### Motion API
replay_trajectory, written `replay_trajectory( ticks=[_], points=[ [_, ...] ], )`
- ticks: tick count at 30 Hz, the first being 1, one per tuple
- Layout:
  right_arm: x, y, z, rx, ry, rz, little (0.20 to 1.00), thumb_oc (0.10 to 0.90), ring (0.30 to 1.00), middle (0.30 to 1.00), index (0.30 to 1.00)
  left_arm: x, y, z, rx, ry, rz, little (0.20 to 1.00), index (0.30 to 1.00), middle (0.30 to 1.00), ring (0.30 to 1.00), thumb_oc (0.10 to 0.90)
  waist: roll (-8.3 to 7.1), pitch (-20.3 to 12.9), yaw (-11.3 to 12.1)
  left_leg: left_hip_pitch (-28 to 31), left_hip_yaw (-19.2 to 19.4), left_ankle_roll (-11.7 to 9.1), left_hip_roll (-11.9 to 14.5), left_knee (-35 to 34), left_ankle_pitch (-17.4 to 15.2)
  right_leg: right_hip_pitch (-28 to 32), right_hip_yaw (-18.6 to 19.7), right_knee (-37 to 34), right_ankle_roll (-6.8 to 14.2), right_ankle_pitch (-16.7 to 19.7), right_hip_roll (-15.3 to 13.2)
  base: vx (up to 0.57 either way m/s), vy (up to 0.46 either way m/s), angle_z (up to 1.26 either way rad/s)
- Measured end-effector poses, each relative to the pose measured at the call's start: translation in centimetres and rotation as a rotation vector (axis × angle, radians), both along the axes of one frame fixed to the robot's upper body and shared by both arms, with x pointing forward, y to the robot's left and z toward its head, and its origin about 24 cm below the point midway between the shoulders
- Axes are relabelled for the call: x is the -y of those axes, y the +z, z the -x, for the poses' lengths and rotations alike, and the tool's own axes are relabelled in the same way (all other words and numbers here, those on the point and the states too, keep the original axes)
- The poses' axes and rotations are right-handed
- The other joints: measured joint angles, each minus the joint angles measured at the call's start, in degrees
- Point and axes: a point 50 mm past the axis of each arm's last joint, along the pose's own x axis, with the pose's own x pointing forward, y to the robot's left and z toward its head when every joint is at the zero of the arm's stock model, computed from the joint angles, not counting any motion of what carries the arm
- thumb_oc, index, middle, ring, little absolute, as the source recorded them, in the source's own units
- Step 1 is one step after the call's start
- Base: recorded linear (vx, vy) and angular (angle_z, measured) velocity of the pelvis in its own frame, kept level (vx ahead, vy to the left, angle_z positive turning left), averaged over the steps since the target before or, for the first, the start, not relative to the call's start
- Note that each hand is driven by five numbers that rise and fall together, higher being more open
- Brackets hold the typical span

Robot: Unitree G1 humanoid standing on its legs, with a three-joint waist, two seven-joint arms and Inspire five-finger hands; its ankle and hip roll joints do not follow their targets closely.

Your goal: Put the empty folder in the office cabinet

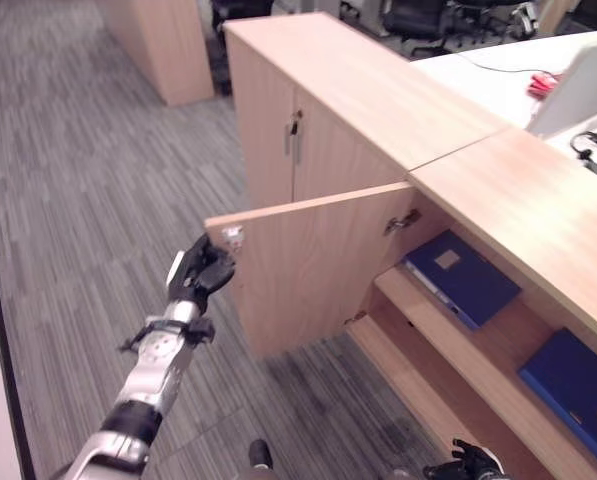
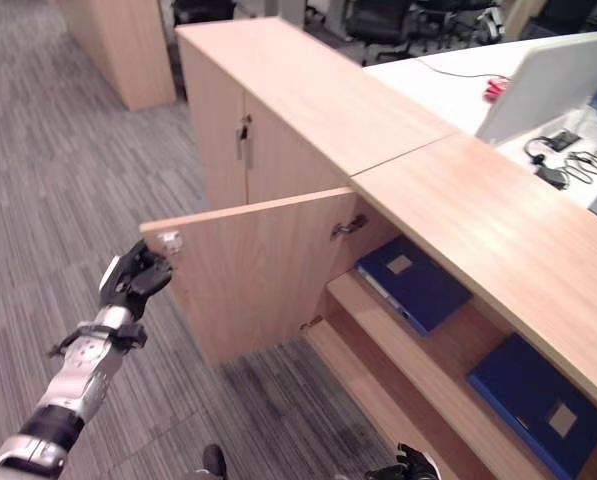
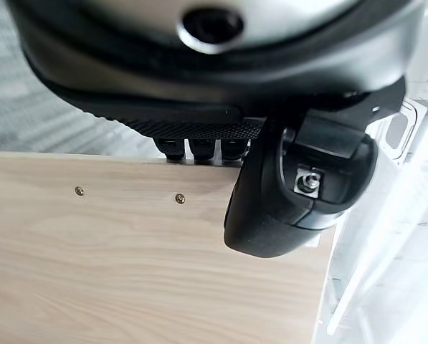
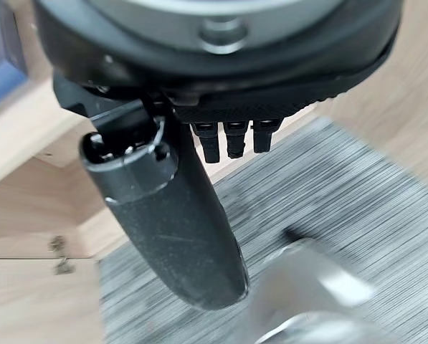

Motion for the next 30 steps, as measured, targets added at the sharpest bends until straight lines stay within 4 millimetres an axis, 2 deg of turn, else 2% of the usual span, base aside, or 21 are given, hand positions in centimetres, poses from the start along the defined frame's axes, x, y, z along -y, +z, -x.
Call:
replay_trajectory(
  ticks=[1,4,7,9,10,11,13,15,17,18,20,21,22,23,24,25,26,27,28,29,30],
  points=[
    [-0.4,0.1,-0.7,0.009,0.011,-0.013,0.9,0.8,0.9,0.9,0.9,-1.0,-1.3,1.6,-0.039,0.046,0.018,0.9,0.9,0.9,0.9,0.8,1.96,-0.7,0.7,0.0,1.9,-1.0,0.6,0.0,0.3,0.6,-0.4,-5.5,-0.1,-0.4,1.6,-0.23,-0.24,-0.8],
    [-0.9,-0.1,-0.8,0.007,0.025,-0.032,0.9,0.8,0.9,0.9,0.9,-1.4,-3.5,4.4,-0.093,0.093,0.067,0.9,0.9,0.9,0.9,0.8,3.57,-1.9,1.5,0.5,4.9,-2.4,0.5,0.0,-0.2,0.6,-0.8,-10.8,-1.3,0.4,2.5,-0.1,-0.216,-0.82],
    [-2.0,-0.6,0.2,-0.024,0.029,-0.064,0.9,0.8,0.9,0.9,0.9,-2.0,-4.0,6.3,-0.116,0.089,0.057,0.9,0.9,0.9,0.9,0.8,2.23,-3.2,2.0,0.9,6.5,-4.1,1.2,0.0,0.1,0.8,-0.5,-16.5,-2.2,0.7,3.6,-0.07,-0.258,-0.55],
    [-2.6,-1.1,1.6,-0.059,0.031,-0.078,0.9,0.8,0.9,0.9,0.9,-2.2,-4.5,7.2,-0.138,0.082,0.038,0.9,0.9,0.9,0.9,0.8,2.28,-5.5,2.4,0.8,7.7,-4.7,2.3,-0.2,0.1,2.1,-0.6,-20.7,-1.9,0.8,4.6,-0.07,-0.24,-0.44],
    [-2.7,-1.2,2.1,-0.072,0.029,-0.08,0.9,0.8,0.9,0.9,0.9,-2.1,-4.6,7.6,-0.147,0.08,0.036,0.9,0.9,0.9,0.9,0.8,2.89,-5.9,2.7,0.9,9.0,-4.8,3.3,-0.3,0.3,2.2,-1.0,-20.1,-1.8,0.5,5.4,-0.1,-0.308,-0.34],
    [-2.9,-1.4,2.7,-0.089,0.026,-0.09,0.9,0.8,0.9,0.9,0.9,-2.1,-5.0,8.4,-0.165,0.081,0.037,0.9,0.9,0.9,0.9,0.8,2.75,-6.5,2.2,1.2,11.2,-5.6,4.7,-0.2,1.3,-0.1,-1.0,-13.7,-1.8,-1.7,5.8,-0.1,-0.311,-0.37],
    [-3.6,-1.8,3.8,-0.116,0.027,-0.108,0.9,0.8,0.9,0.9,0.9,-2.5,-5.2,9.5,-0.191,0.069,0.019,0.9,0.9,0.9,0.9,0.8,1.26,-8.1,1.4,1.4,10.3,-6.3,4.6,0.0,1.2,-1.9,0.1,-11.7,-3.1,-1.7,6.2,-0.11,-0.227,-0.19],
    [-2.4,-1.5,3.9,-0.12,0.028,-0.076,0.9,0.8,0.9,0.9,0.9,-1.7,-6.4,10.6,-0.215,0.079,0.063,0.9,0.9,0.9,0.9,0.8,3.88,-8.4,1.3,1.1,9.9,-8.1,5.5,0.0,1.6,-0.9,1.1,-17.3,-2.6,-1.3,8.5,-0.11,-0.283,-0.43],
    [-1.5,-1.2,2.9,-0.093,0.03,-0.051,0.9,0.8,0.9,0.9,0.9,-1.4,-6.9,11.3,-0.23,0.085,0.079,0.9,0.9,0.9,0.9,0.8,6.55,-8.3,1.5,1.2,12.6,-7.5,6.9,-0.3,1.9,-0.9,1.6,-17.7,-2.9,-1.3,9.8,-0.02,-0.194,-0.55],
    [-1.4,-1.3,3.1,-0.109,0.028,-0.05,0.9,0.8,0.9,0.9,0.9,-1.7,-7.1,11.7,-0.261,0.078,0.063,0.9,0.9,0.9,0.9,0.8,5.88,-7.8,0.0,1.7,14.0,-9.3,6.9,0.1,3.0,-3.8,1.6,-13.3,-4.7,-2.6,9.2,-0.11,-0.263,-0.36],
    [-1.8,-1.2,2.5,-0.096,0.051,-0.054,0.9,0.8,0.9,0.9,0.9,-2.4,-7.4,12.6,-0.281,0.105,0.057,0.9,0.9,0.9,0.9,0.8,5.59,-7.6,-1.2,1.4,11.5,-13.6,7.2,2.5,1.9,-5.5,5.8,-12.9,-4.5,-2.5,9.4,-0.07,-0.219,-0.6],
    [-1.7,-0.9,1.3,-0.072,0.084,-0.04,0.9,0.8,0.9,0.9,0.9,-2.5,-7.6,13.2,-0.279,0.131,0.07,0.9,0.9,0.9,0.9,0.8,6.17,-7.5,-0.6,-0.1,10.5,-15.4,8.1,5.2,-0.8,-6.7,8.2,-15.0,-4.3,-2.6,11.1,0.03,-0.194,-1.27],
    [-0.6,-0.5,0.2,-0.052,0.084,-0.009,0.9,0.8,0.9,0.9,0.9,-1.8,-7.8,12.7,-0.264,0.137,0.105,0.9,0.9,0.9,0.9,0.8,10.69,-6.5,1.8,-1.0,8.9,-12.7,11.0,5.1,-2.7,-7.3,8.4,-12.1,-5.4,-3.1,15.3,0.06,-0.225,-1.6],
    [-0.8,-0.4,-0.5,-0.062,0.083,-0.011,0.9,0.8,0.9,0.9,0.9,-1.8,-7.3,12.4,-0.254,0.119,0.098,0.9,0.9,0.9,0.9,0.8,10.18,-5.5,4.7,-0.5,7.9,-14.9,11.1,4.7,-3.8,-12.8,8.4,9.3,-9.5,-10.3,16.2,0.08,-0.197,-1.14],
    [-1.5,-0.6,-0.4,-0.065,0.085,-0.028,0.9,0.8,0.9,0.9,0.9,-1.7,-6.5,11.7,-0.236,0.083,0.071,0.9,0.9,0.9,0.9,0.8,7.47,-4.7,4.6,-0.7,3.2,-16.4,8.9,5.5,-4.8,-12.9,9.0,14.5,-9.5,-14.0,14.9,0.08,-0.218,-0.52],
    [-2.4,-0.8,-0.4,-0.061,0.095,-0.048,0.9,0.8,0.9,0.9,0.9,-2.0,-5.5,11.1,-0.221,0.029,0.021,0.9,0.9,0.9,0.9,0.8,2.43,-3.9,4.4,-3.0,-7.5,-15.2,3.2,7.3,-5.3,-10.1,10.9,9.9,-11.2,-16.9,13.0,0.07,-0.181,-0.22],
    [-1.8,-0.6,-0.7,-0.059,0.104,-0.025,0.9,0.8,0.9,0.9,0.9,-0.6,-6.6,11.0,-0.243,0.015,0.07,0.9,0.9,0.9,0.9,0.8,3.54,-3.6,4.0,-3.6,-15.0,-11.8,2.3,7.5,-4.4,-10.4,12.5,8.8,-10.0,-16.4,15.4,0.07,-0.183,-0.54],
    [-1.7,-0.4,-1.2,-0.044,0.113,-0.012,0.9,0.8,0.9,0.9,0.9,0.1,-7.1,11.2,-0.253,0.003,0.087,0.9,0.9,0.9,0.9,0.8,3.78,-3.5,4.0,-3.8,-17.4,-10.8,1.0,7.8,-4.9,-11.1,14.5,7.0,-9.8,-15.8,16.1,0.08,-0.133,-1.27],
    [-1.2,0.1,-2.3,-0.007,0.127,0.007,0.9,0.8,0.9,0.9,0.9,1.6,-7.8,11.2,-0.273,-0.032,0.125,0.9,0.9,0.9,0.9,0.8,4.88,-3.7,4.1,-2.2,-23.7,-7.7,-1.9,6.1,-6.5,-11.0,18.1,1.1,-9.6,-13.5,18.5,0.07,-0.099,-1.38],
    [-0.8,0.3,-2.6,0.003,0.128,0.018,0.9,0.8,0.9,0.9,0.9,2.4,-8.1,11.0,-0.276,-0.044,0.149,0.9,0.9,0.9,0.9,0.8,6.27,-3.6,4.5,-1.2,-25.8,-5.7,-1.8,4.6,-7.9,-10.5,19.2,-0.2,-9.9,-13.0,20.0,0.07,-0.056,-1.56],
    [0.1,0.9,-3.6,0.027,0.136,0.044,0.9,0.8,0.9,0.9,0.9,4.0,-7.8,10.2,-0.247,-0.093,0.186,0.9,0.9,0.9,0.9,0.8,10.62,-2.9,4.4,2.2,-27.5,-3.0,0.2,1.7,-11.1,-12.5,17.1,8.5,-11.5,-14.5,22.6,0.07,-0.02,-1.4]
  ],
)
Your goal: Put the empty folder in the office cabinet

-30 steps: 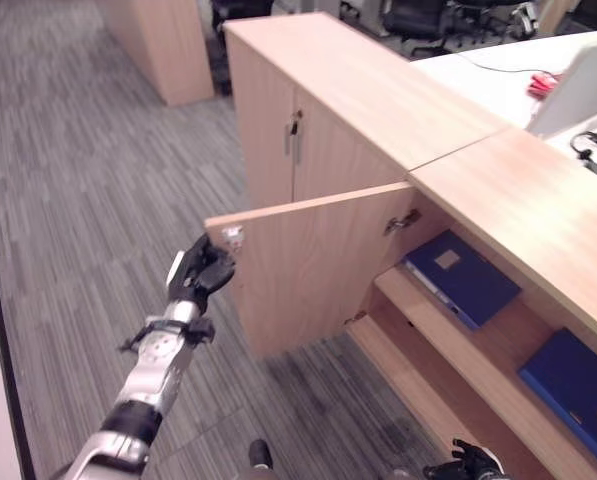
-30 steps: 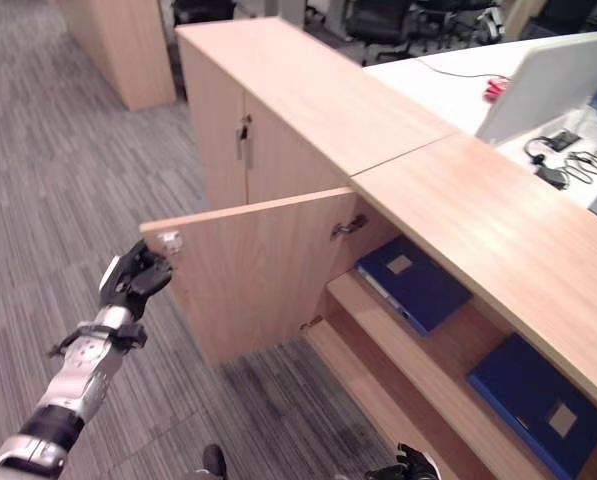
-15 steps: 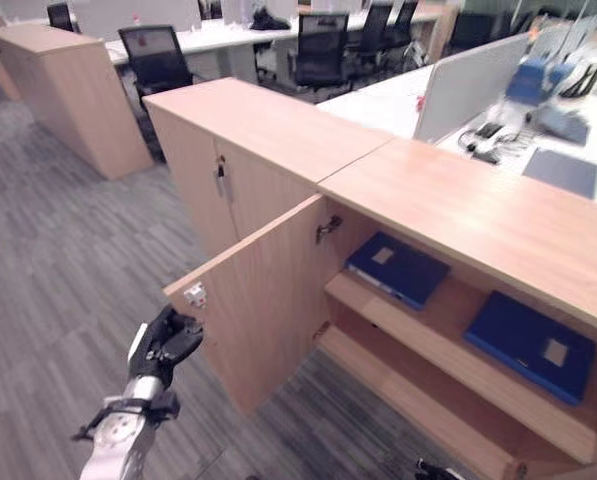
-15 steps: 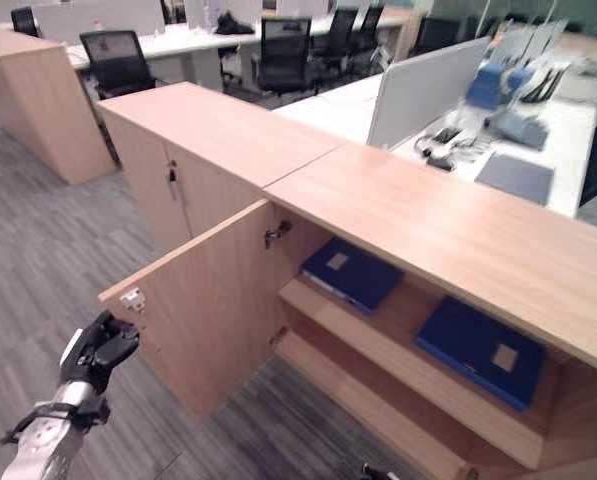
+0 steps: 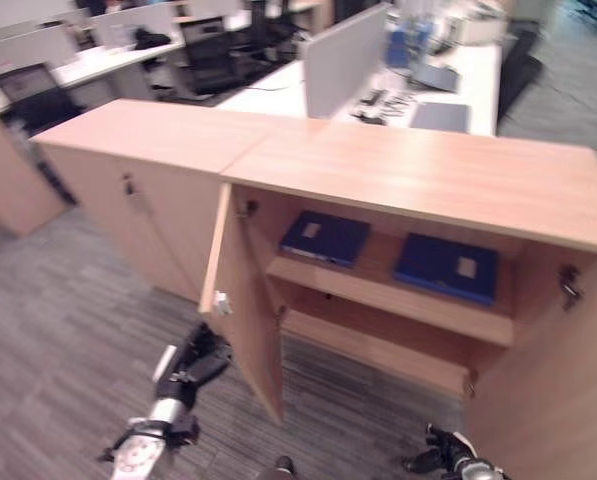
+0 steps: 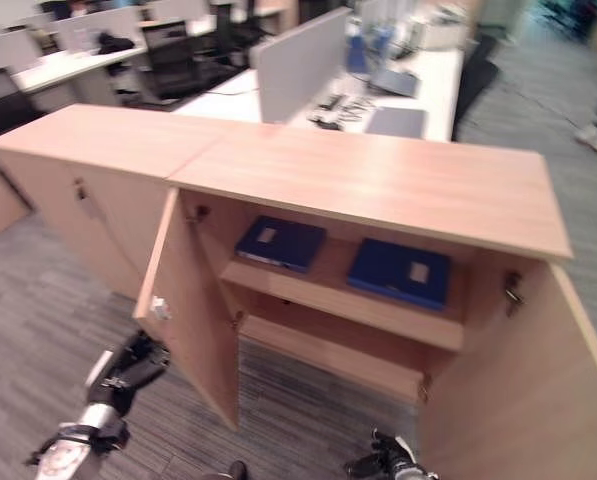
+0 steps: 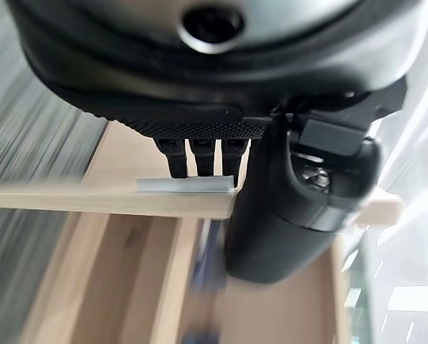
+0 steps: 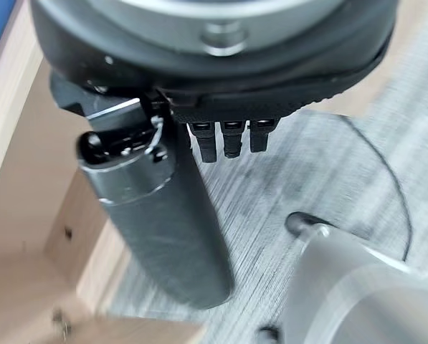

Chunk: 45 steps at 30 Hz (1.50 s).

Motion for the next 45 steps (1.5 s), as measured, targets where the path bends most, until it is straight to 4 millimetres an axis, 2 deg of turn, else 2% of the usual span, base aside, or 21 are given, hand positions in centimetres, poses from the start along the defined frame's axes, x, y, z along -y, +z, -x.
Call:
replay_trajectory(
  ticks=[1,2,4,5,6,8,9,10,11,14,16,19,23,27,29,33,37,39,40,41,45],
  points=[
    [-1.5,-0.5,0.3,-0.019,0.002,-0.035,0.9,0.8,0.9,0.9,0.9,0.2,1.1,-1.7,0.045,-0.057,-0.028,0.9,0.9,0.9,0.9,0.8,-4.95,1.5,0.1,1.3,0.2,-1.1,-4.0,0.2,0.5,0.0,1.5,5.3,0.8,-2.8,-2.9,0.08,0.006,-1.42],
    [-1.9,-0.6,0.3,-0.021,0.004,-0.047,0.9,0.8,0.9,0.9,0.9,0.7,1.0,-2.3,0.041,-0.059,-0.015,0.9,0.9,0.9,0.9,0.8,-5.74,2.6,-1.3,0.6,-1.3,-1.2,-4.4,2.8,1.5,2.2,4.2,1.0,0.2,-1.8,-1.9,0.07,0.001,-1.04],
    [-1.9,-0.7,0.6,-0.03,0.007,-0.046,0.9,0.8,0.9,0.9,0.9,2.3,0.2,-2.2,-0.012,-0.169,-0.028,0.9,0.9,0.9,0.9,0.8,-4.59,2.6,-2.7,-1.3,-3.3,-0.8,-5.5,3.8,1.3,6.5,7.6,-8.8,-1.4,3.3,-0.7,0.06,-0.001,-1.11],
    [-1.5,-0.8,0.8,-0.041,0.003,-0.036,0.9,0.8,0.9,0.9,0.9,3.8,-0.1,-2.2,-0.024,-0.254,-0.024,0.9,0.9,0.9,0.9,0.8,-5.18,2.9,-3.2,-1.9,-2.9,-1.4,-6.4,2.7,1.9,7.7,9.8,-12.6,-2.3,6.0,-1.1,0.08,0.025,-1.27],
    [-1.5,-0.8,1.0,-0.046,0.004,-0.035,0.9,0.8,0.9,0.9,0.9,4.7,-0.3,-2.1,-0.026,-0.29,-0.012,0.9,0.9,0.9,0.9,0.8,-4.85,2.9,-3.5,-2.1,-2.7,-1.5,-6.3,2.4,2.5,8.4,10.7,-14.3,-2.0,7.2,-1.1,0.1,0.042,-1.21],
    [0.0,-0.6,1.7,-0.066,0.005,0.003,0.9,0.8,0.9,0.9,0.9,8.0,-1.1,-1.6,-0.05,-0.403,0.044,0.9,0.9,0.9,0.9,0.8,-1.79,3.2,-6.2,-1.5,-1.2,-1.5,-3.3,0.2,7.3,12.3,10.7,-20.0,-1.9,10.2,-0.5,0.1,0.052,-0.97],
    [0.1,-0.7,2.0,-0.076,0.009,0.009,0.9,0.8,0.9,0.9,0.9,8.6,-1.2,-1.5,-0.054,-0.415,0.054,0.9,0.9,0.9,0.9,0.8,-1.02,3.1,-6.8,-1.1,-1.0,-1.2,-2.9,-0.1,8.7,13.3,10.5,-21.1,-1.7,10.5,-0.2,0.07,0.047,-0.78],
    [1.0,-0.6,2.5,-0.095,0.015,0.033,0.9,0.8,0.9,0.9,0.9,9.3,-1.2,-1.4,-0.051,-0.421,0.069,0.9,0.9,0.9,0.9,0.8,0.71,2.9,-7.3,0.1,-0.6,-1.4,-1.3,-0.1,10.8,14.5,10.0,-22.6,-1.1,10.8,0.3,0.07,0.047,-0.67],
    [1.1,-0.6,2.6,-0.1,0.022,0.04,0.9,0.8,0.9,0.9,0.9,9.3,-1.2,-1.5,-0.049,-0.419,0.07,0.9,0.9,0.9,0.9,0.8,1.33,2.7,-7.8,1.1,0.3,-1.9,-0.6,-0.6,8.9,15.0,9.8,-23.3,-0.3,11.0,0.5,0.08,0.051,-0.82],
    [-0.8,-0.9,2.5,-0.078,0.048,-0.015,0.9,0.8,0.9,0.9,0.9,6.9,-0.6,-3.1,-0.028,-0.363,-0.001,0.9,0.9,0.9,0.9,0.8,-1.06,2.5,-10.1,2.3,3.6,-0.7,-2.4,-1.5,7.7,16.5,9.0,-28.0,3.0,14.4,-2.7,0.1,0.073,-0.48],
    [-1.6,-1.2,2.7,-0.081,0.051,-0.037,0.9,0.8,0.9,0.9,0.9,5.2,-0.8,-3.9,-0.048,-0.301,-0.044,0.9,0.9,0.9,0.9,0.8,-2.0,2.4,-11.2,3.4,3.9,-0.3,-3.0,-1.5,7.4,18.8,9.2,-30.2,3.4,15.1,-3.4,0.09,0.073,-0.12],
    [-2.6,-1.3,2.5,-0.071,0.074,-0.077,0.9,0.8,0.9,0.9,0.9,1.2,-1.2,-5.2,-0.096,-0.127,-0.124,0.9,0.9,0.9,0.9,0.8,-2.55,2.2,-12.1,5.4,5.1,0.0,-3.1,-1.5,6.8,20.4,10.3,-30.8,3.8,15.2,-3.5,0.11,0.111,-0.19],
    [-2.9,-1.3,2.7,-0.08,0.099,-0.094,0.9,0.8,0.9,0.9,0.9,-2.2,-0.6,-7.8,-0.16,-0.102,-0.266,0.9,0.9,0.9,0.9,0.8,-3.89,0.7,-13.0,5.8,6.1,-0.6,-2.5,-1.8,6.1,20.0,11.1,-30.8,3.9,15.3,-3.0,0.08,0.094,-0.1],
    [-2.9,-1.6,3.6,-0.1,0.097,-0.098,0.9,0.8,0.9,0.9,0.9,-6.1,2.1,-10.4,-0.172,-0.004,-0.447,0.9,0.9,0.9,0.9,0.8,-6.9,-1.8,-14.9,3.4,6.6,-1.2,-2.3,-1.8,6.5,17.1,11.4,-30.8,4.2,16.1,-2.7,0.02,0.083,-0.12],
    [-2.9,-1.7,3.9,-0.105,0.094,-0.098,0.9,0.8,0.9,0.9,0.9,-7.1,3.9,-11.4,-0.126,0.039,-0.485,0.9,0.9,0.9,0.9,0.8,-7.96,-2.3,-15.5,2.7,6.8,-0.9,-2.3,-1.8,6.9,16.5,11.7,-30.6,4.0,17.1,-2.8,0.01,0.082,-0.13],
    [-3.1,-1.8,4.1,-0.11,0.091,-0.104,0.9,0.8,0.9,0.9,0.9,-7.5,4.7,-11.6,-0.087,0.081,-0.469,0.9,0.9,0.9,0.9,0.8,-8.71,-2.9,-15.4,2.9,8.0,-0.6,-2.6,-1.8,6.9,16.3,12.5,-30.4,4.2,17.2,-3.2,0.01,0.076,-0.1],
    [-3.7,-1.9,4.2,-0.109,0.074,-0.121,0.9,0.8,0.9,0.9,0.9,-5.3,2.6,-9.6,-0.065,0.033,-0.386,0.9,0.9,0.9,0.9,0.8,-9.31,-3.5,-14.9,3.1,8.0,-0.2,-3.1,-1.8,6.8,16.6,12.7,-30.4,4.5,17.4,-3.7,-0.02,0.1,-0.01],
    [-3.9,-2.1,4.8,-0.117,0.047,-0.134,0.9,0.8,0.9,0.9,0.9,-3.0,0.0,-7.4,-0.108,-0.003,-0.303,0.9,0.9,0.9,0.9,0.8,-9.44,-3.6,-14.3,3.4,8.1,0.0,-3.6,-1.8,6.7,16.7,12.8,-30.4,4.6,17.4,-4.0,-0.03,0.078,-0.01],
    [-3.9,-2.2,4.9,-0.117,0.034,-0.141,0.9,0.8,0.9,0.9,0.9,-2.0,-1.4,-6.2,-0.149,-0.032,-0.273,0.9,0.9,0.9,0.9,0.8,-9.5,-3.6,-14.0,3.6,8.1,0.2,-3.9,-1.8,6.5,16.7,12.9,-30.4,4.7,17.4,-4.2,-0.04,0.087,-0.02],
    [-4.1,-2.2,4.9,-0.119,0.031,-0.146,0.9,0.8,0.9,0.9,0.9,-0.9,-3.7,-3.7,-0.245,-0.087,-0.247,0.9,0.9,0.9,0.9,0.8,-9.63,-3.7,-14.1,3.6,8.3,0.3,-4.1,-1.8,6.4,16.6,12.9,-30.4,5.0,17.1,-4.5,-0.04,0.075,-0.01],
    [-4.0,-2.3,5.1,-0.125,0.01,-0.15,0.9,0.8,0.9,0.9,0.9,0.4,-8.1,2.5,-0.474,-0.172,-0.221,0.9,0.9,0.9,0.9,0.8,-9.93,-3.8,-13.7,3.1,9.3,0.2,-4.6,-1.8,6.2,15.6,13.5,-30.8,5.4,16.7,-5.2,-0.05,0.056,-0.12]
  ],
)
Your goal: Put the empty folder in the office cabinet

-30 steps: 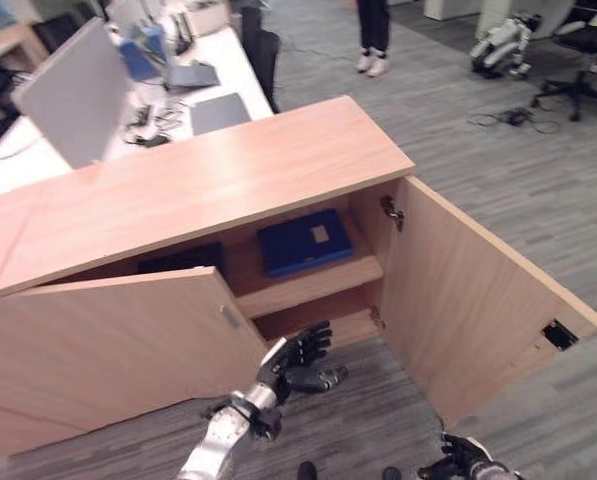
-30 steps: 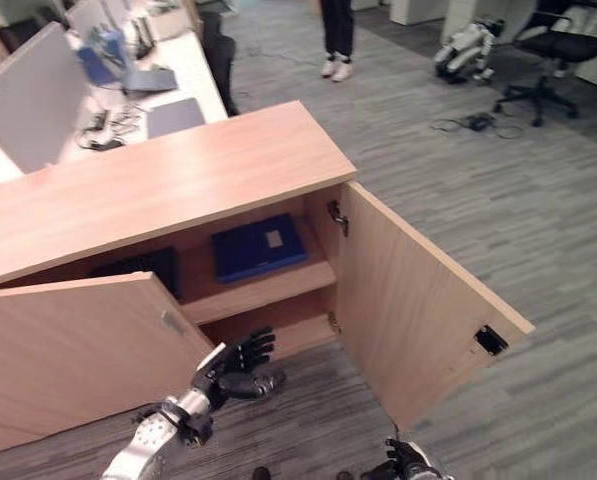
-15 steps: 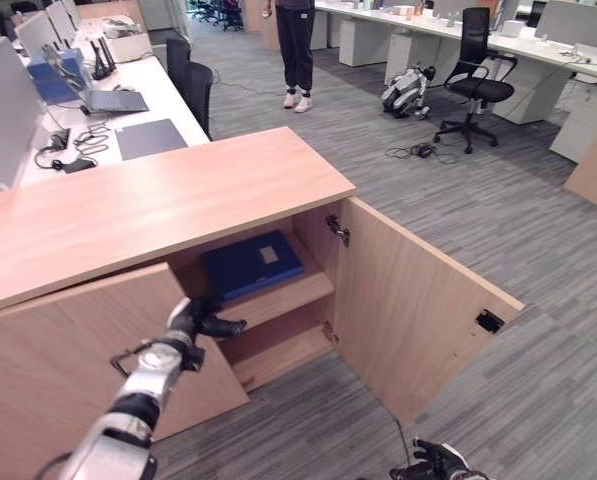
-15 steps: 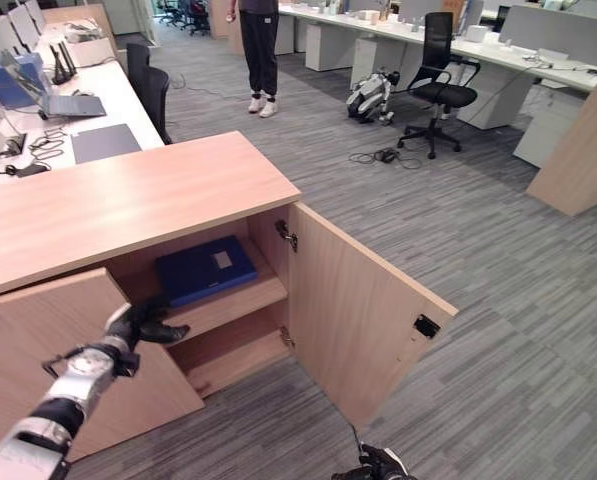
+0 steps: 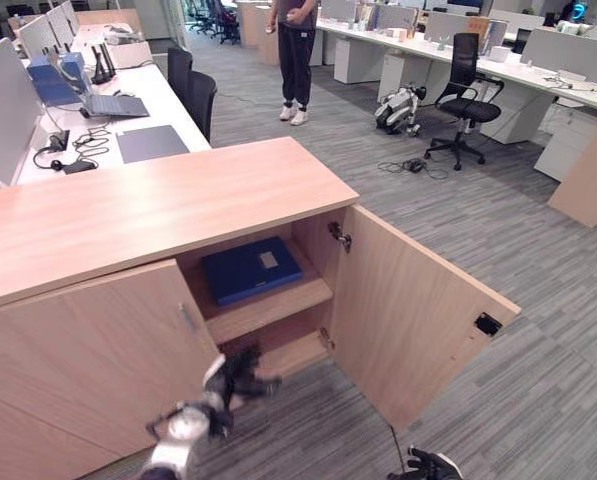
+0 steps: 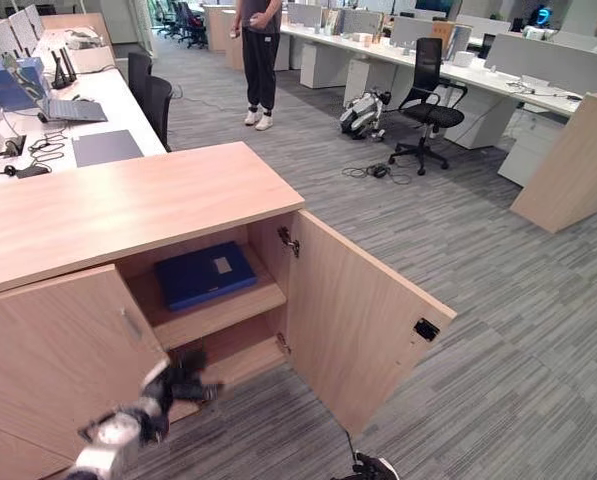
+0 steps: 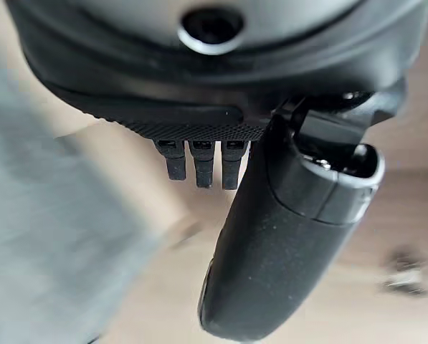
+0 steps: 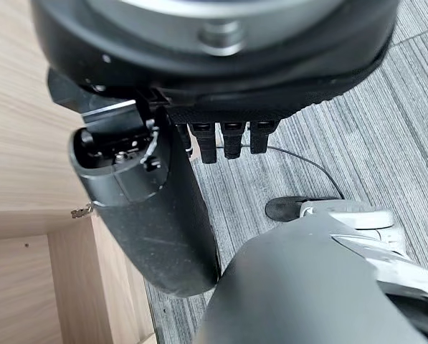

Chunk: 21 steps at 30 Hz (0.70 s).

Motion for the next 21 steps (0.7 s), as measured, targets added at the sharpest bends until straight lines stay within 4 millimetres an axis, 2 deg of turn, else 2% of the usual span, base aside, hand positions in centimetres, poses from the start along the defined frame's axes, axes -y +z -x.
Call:
replay_trajectory(
  ticks=[1,4,7,11,12,13,14,16,17,18,20,21],
  points=[
    [0.1,0.0,0.0,0.0,-0.012,0.0,0.9,0.8,0.9,0.9,0.9,0.1,-0.6,1.3,-0.034,0.001,0.006,0.9,0.9,0.9,0.9,0.8,-0.02,0.0,0.3,-0.3,0.3,0.1,-0.1,0.0,0.1,-0.5,-0.1,0.0,-0.1,0.3,-0.3,-0.07,0.045,-0.19],
    [0.4,-0.1,0.6,-0.01,-0.044,0.004,0.9,0.8,0.9,0.9,0.9,0.3,-1.7,3.3,-0.112,0.036,0.019,0.9,0.9,0.9,0.9,0.8,0.0,0.0,1.3,-0.3,0.4,0.7,-0.7,0.0,0.1,-0.5,-1.5,0.4,0.7,1.0,-1.0,-0.08,0.034,-0.02],
    [0.3,-0.2,0.9,-0.014,-0.066,-0.002,0.9,0.8,0.9,0.9,0.9,0.4,-2.3,4.2,-0.155,0.055,0.02,0.9,0.9,0.9,0.9,0.8,-0.1,0.0,1.2,-0.9,0.1,1.4,-1.2,0.0,0.2,-1.0,-2.0,1.1,0.9,1.2,-1.2,-0.09,0.023,0.11],
    [0.1,-0.1,0.4,0.0,-0.082,-0.009,0.9,0.8,0.9,0.9,0.9,0.6,-2.4,4.0,-0.158,0.035,0.012,0.9,0.9,0.9,0.9,0.8,-0.26,0.2,1.1,-2.2,0.5,1.9,-1.4,0.0,0.8,-4.7,-2.8,5.4,1.7,1.2,-1.1,-0.11,-0.014,-0.09],
    [0.0,0.0,-0.4,0.017,-0.076,-0.011,0.9,0.8,0.9,0.9,0.9,0.6,-2.4,4.0,-0.158,0.02,0.003,0.9,0.9,0.9,0.9,0.8,0.16,0.8,1.7,-2.2,2.6,2.5,-0.2,0.0,1.4,-6.7,-11.8,6.4,1.8,2.8,-1.4,-0.07,-0.047,-0.6],
    [-0.1,0.0,-0.7,0.019,-0.074,-0.01,0.9,0.8,0.9,0.9,0.9,0.6,-2.4,4.0,-0.161,0.002,-0.006,0.9,0.9,0.9,0.9,0.8,1.01,1.4,2.5,-2.2,4.5,2.9,0.7,0.0,1.6,-7.3,-19.2,6.7,1.1,1.7,-2.1,0.0,-0.117,-0.97],
    [-0.1,0.2,-1.4,0.034,-0.066,-0.009,0.9,0.8,0.9,0.9,0.9,0.8,-2.5,4.4,-0.173,-0.017,-0.012,0.9,0.9,0.9,0.9,0.8,1.9,1.4,3.0,-2.1,6.9,3.0,1.8,0.0,1.5,-8.7,-25.5,10.5,0.0,-0.9,-3.8,0.01,-0.09,-0.81],
    [-0.1,0.2,-1.3,0.031,-0.067,-0.009,0.9,0.8,0.9,0.9,0.9,0.8,-2.5,4.4,-0.174,-0.025,-0.017,0.9,0.9,0.9,0.9,0.8,2.46,1.4,2.7,-2.3,8.4,2.2,2.8,0.0,1.2,-9.7,-27.1,15.8,0.9,-2.9,-5.0,0.03,-0.103,-0.62],
    [0.0,0.2,-1.3,0.033,-0.067,-0.007,0.9,0.8,0.9,0.9,0.9,0.8,-2.5,4.4,-0.172,-0.025,-0.016,0.9,0.9,0.9,0.9,0.8,2.47,1.3,3.7,-2.6,10.3,1.5,3.5,0.0,0.8,-10.4,-29.6,19.4,1.1,-5.8,-7.2,0.12,-0.149,-0.68],
    [-0.1,0.2,-1.3,0.032,-0.065,-0.008,0.9,0.8,0.9,0.9,0.9,0.7,-2.5,4.5,-0.177,-0.026,-0.02,0.9,0.9,0.9,0.9,0.8,1.98,1.2,3.8,-2.7,10.4,0.8,3.3,0.0,0.6,-9.9,-28.8,18.4,1.4,-6.6,-7.7,0.14,-0.159,-0.94],
    [0.3,0.3,-1.5,0.03,-0.056,0.004,0.9,0.8,0.9,0.9,0.9,1.0,-3.0,5.0,-0.206,-0.02,-0.012,0.9,0.9,0.9,0.9,0.8,3.37,1.6,2.5,-2.6,8.0,-0.3,4.4,0.0,0.9,-8.5,-24.4,13.5,0.6,-4.2,-3.9,0.09,-0.104,-0.6],
    [0.5,0.3,-1.2,0.027,-0.056,0.007,0.9,0.8,0.9,0.9,0.9,1.3,-3.1,5.1,-0.214,-0.025,-0.005,0.9,0.9,0.9,0.9,0.8,3.28,1.8,2.1,-2.4,7.9,-0.3,4.6,0.0,1.2,-8.3,-24.1,12.7,0.2,-3.0,-3.2,0.12,-0.11,-0.39]
  ],
)
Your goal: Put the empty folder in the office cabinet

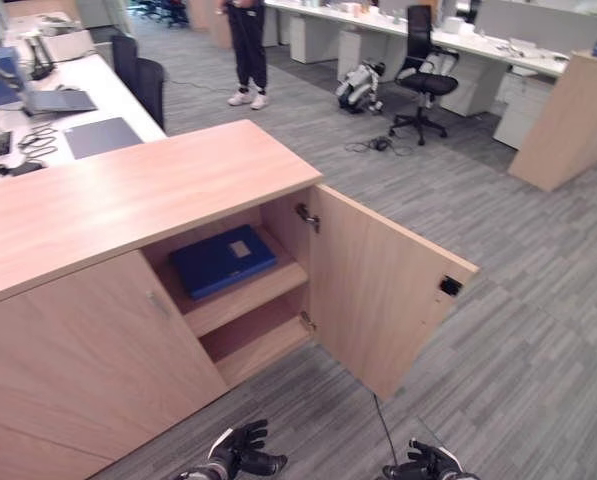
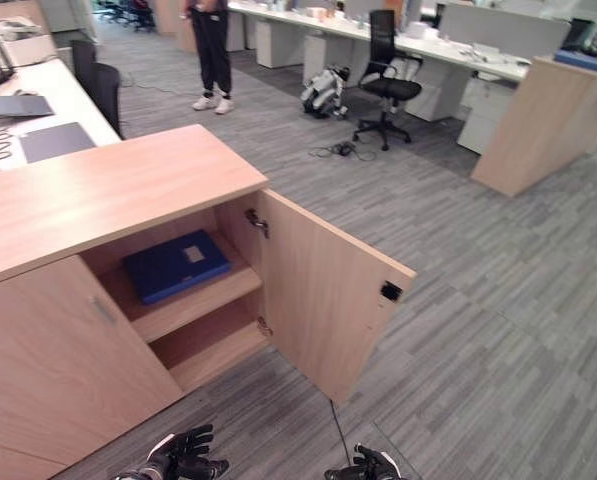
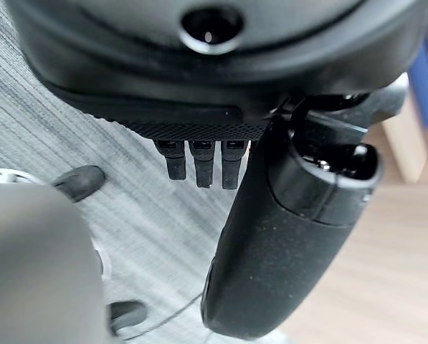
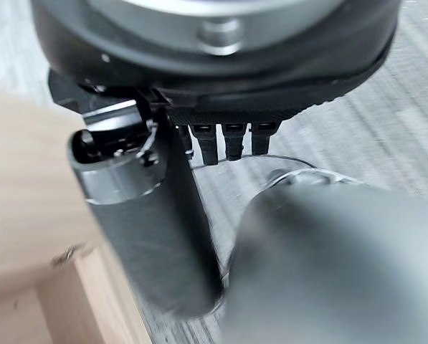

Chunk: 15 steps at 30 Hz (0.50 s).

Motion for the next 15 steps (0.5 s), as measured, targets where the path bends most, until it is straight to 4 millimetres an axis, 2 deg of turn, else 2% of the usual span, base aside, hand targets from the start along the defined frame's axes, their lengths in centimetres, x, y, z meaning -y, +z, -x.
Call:
replay_trajectory(
  ticks=[1,2,4,6,8,11,12,13,14,15],
  points=[
    [0.2,0.0,0.1,-0.001,-0.002,0.005,0.9,0.8,0.9,0.9,0.9,0.2,0.0,0.0,-0.001,-0.002,0.008,0.9,0.9,0.9,0.9,0.8,0.51,-0.1,0.1,0.2,-0.1,-0.2,0.1,0.0,0.2,0.1,0.1,-0.5,-0.3,1.1,0.4,0.16,-0.145,-0.4],
    [1.0,0.1,0.5,-0.003,-0.008,0.024,0.9,0.8,0.9,0.9,0.9,1.0,-0.2,-0.2,-0.003,-0.002,0.029,0.9,0.9,0.9,0.9,0.8,2.45,-0.2,-1.6,0.7,-0.4,-1.0,1.6,0.0,0.3,1.7,0.6,-2.9,-1.2,1.4,2.0,0.18,-0.15,-0.28],
    [2.2,0.5,0.7,0.006,-0.011,0.05,0.9,0.8,0.9,0.9,0.9,2.0,0.0,-1.3,0.024,-0.02,0.05,0.9,0.9,0.9,0.9,0.8,4.01,-0.5,-3.0,1.2,-0.5,-1.7,2.0,0.2,0.4,3.7,1.2,-6.3,-1.8,2.4,3.3,0.16,-0.179,-0.07],
    [2.7,0.6,0.7,0.01,-0.016,0.06,0.9,0.8,0.9,0.9,0.9,2.2,0.1,-1.7,0.037,-0.022,0.054,0.9,0.9,0.9,0.9,0.8,4.86,-0.6,-3.4,1.6,-0.2,-2.0,2.0,0.3,0.3,3.9,1.6,-6.9,-2.1,2.6,3.6,0.08,-0.116,-0.07],
    [3.0,0.7,0.6,0.012,-0.015,0.069,0.9,0.8,0.9,0.9,0.9,2.1,0.1,-1.6,0.035,-0.018,0.049,0.9,0.9,0.9,0.9,0.8,5.05,-0.5,-3.6,2.1,0.6,-2.1,1.9,0.3,0.1,3.9,3.0,-7.7,-2.8,3.4,3.9,0.06,-0.096,-0.24],
    [3.4,0.8,0.5,0.016,-0.014,0.078,0.9,0.8,0.9,0.9,0.9,1.4,-0.6,-0.5,-0.016,0.005,0.024,0.9,0.9,0.9,0.9,0.8,6.04,-0.6,-4.6,2.4,2.7,-2.6,2.7,0.5,-0.7,3.9,3.7,-9.3,-2.6,4.3,4.7,0.16,-0.225,-0.32],
    [3.4,0.9,0.2,0.021,-0.019,0.073,0.9,0.8,0.9,0.9,0.9,1.0,-0.8,0.0,-0.041,0.014,0.009,0.9,0.9,0.9,0.9,0.8,5.99,-0.4,-4.4,2.0,3.5,-3.5,3.8,2.9,-2.1,3.8,3.3,-8.3,-3.5,2.8,5.3,0.09,-0.2,-0.3],
    [3.2,1.0,-0.2,0.028,-0.015,0.069,0.9,0.8,0.9,0.9,0.9,0.1,-1.1,0.6,-0.071,0.04,-0.012,0.9,0.9,0.9,0.9,0.8,5.56,0.1,-4.3,1.2,3.2,-5.5,5.0,7.1,-3.3,3.1,2.8,-5.2,-4.8,0.8,5.7,0.11,-0.232,-0.19],
    [2.7,1.0,-0.8,0.043,-0.014,0.057,0.9,0.8,0.9,0.9,0.9,-1.4,-0.9,0.4,-0.075,0.056,-0.06,0.9,0.9,0.9,0.9,0.8,1.49,1.3,-4.1,-4.8,0.8,-9.2,5.6,20.0,-1.2,1.7,2.8,-1.1,-6.2,-1.5,3.7,0.14,-0.164,-0.19],
    [2.8,1.1,-1.1,0.044,-0.012,0.059,0.9,0.8,0.9,0.9,0.9,-1.7,-0.8,0.4,-0.073,0.065,-0.067,0.9,0.9,0.9,0.9,0.8,0.19,1.7,-3.4,-7.4,-0.9,-10.9,5.9,25.3,1.0,2.2,3.7,-1.6,-6.9,-1.6,2.7,0.15,-0.087,-0.24]
  ],
)
